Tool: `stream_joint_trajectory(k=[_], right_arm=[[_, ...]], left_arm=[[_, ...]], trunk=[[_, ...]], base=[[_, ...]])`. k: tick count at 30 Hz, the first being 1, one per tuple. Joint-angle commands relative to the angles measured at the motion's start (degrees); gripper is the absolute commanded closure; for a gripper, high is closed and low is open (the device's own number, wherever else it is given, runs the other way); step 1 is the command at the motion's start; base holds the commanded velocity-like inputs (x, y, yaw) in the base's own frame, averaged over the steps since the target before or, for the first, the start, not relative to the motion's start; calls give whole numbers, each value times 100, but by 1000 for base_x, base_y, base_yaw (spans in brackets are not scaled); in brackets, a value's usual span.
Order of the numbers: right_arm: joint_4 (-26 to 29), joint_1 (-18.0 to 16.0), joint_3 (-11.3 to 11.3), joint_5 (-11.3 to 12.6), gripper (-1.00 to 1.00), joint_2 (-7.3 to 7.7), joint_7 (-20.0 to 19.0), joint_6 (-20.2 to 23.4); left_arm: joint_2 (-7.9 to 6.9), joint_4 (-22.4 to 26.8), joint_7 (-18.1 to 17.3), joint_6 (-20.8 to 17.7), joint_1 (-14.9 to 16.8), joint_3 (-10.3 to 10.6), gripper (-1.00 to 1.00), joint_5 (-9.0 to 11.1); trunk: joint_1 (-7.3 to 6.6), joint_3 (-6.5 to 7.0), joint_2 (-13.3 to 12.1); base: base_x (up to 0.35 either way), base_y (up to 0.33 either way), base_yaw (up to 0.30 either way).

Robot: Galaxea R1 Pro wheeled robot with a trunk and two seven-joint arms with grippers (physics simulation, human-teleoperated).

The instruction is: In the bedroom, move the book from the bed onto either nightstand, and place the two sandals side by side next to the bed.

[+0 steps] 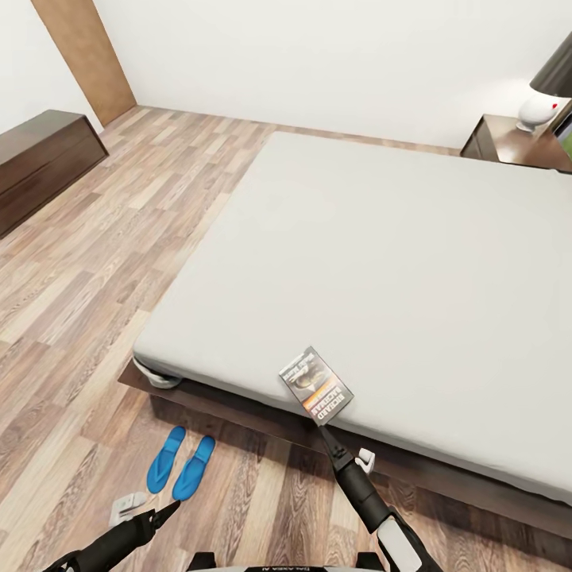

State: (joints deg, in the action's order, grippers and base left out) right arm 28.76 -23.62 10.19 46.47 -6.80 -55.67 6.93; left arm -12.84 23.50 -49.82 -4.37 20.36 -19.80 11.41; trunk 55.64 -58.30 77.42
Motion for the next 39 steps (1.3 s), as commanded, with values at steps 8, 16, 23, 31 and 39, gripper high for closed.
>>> stream_joint_trajectory(k=[8,16,23,31,39], right_arm=[[-2,-3,30,20,-100,-5,-27,62],[-2,-3,29,21,-100,-5,-30,60],[-2,-3,28,22,-100,-5,-31,62],[-2,-3,27,20,-100,-5,-31,63],[-2,-3,27,20,-100,-5,-31,61]], left_arm=[[0,-3,-28,-46,3,-15,-100,28],[0,-3,-28,-46,3,-15,-100,27],[0,-3,-28,-46,3,-15,-100,28],[0,-3,-28,-46,3,-15,-100,28],[-1,-3,-66,-46,3,-15,-100,28]], trunk=[[176,-147,324],[352,-291,645],[396,-326,725],[396,-326,725],[396,-326,725]], base=[[0,0,0],[0,0,0],[0,0,0],[0,0,0],[0,0,0]])
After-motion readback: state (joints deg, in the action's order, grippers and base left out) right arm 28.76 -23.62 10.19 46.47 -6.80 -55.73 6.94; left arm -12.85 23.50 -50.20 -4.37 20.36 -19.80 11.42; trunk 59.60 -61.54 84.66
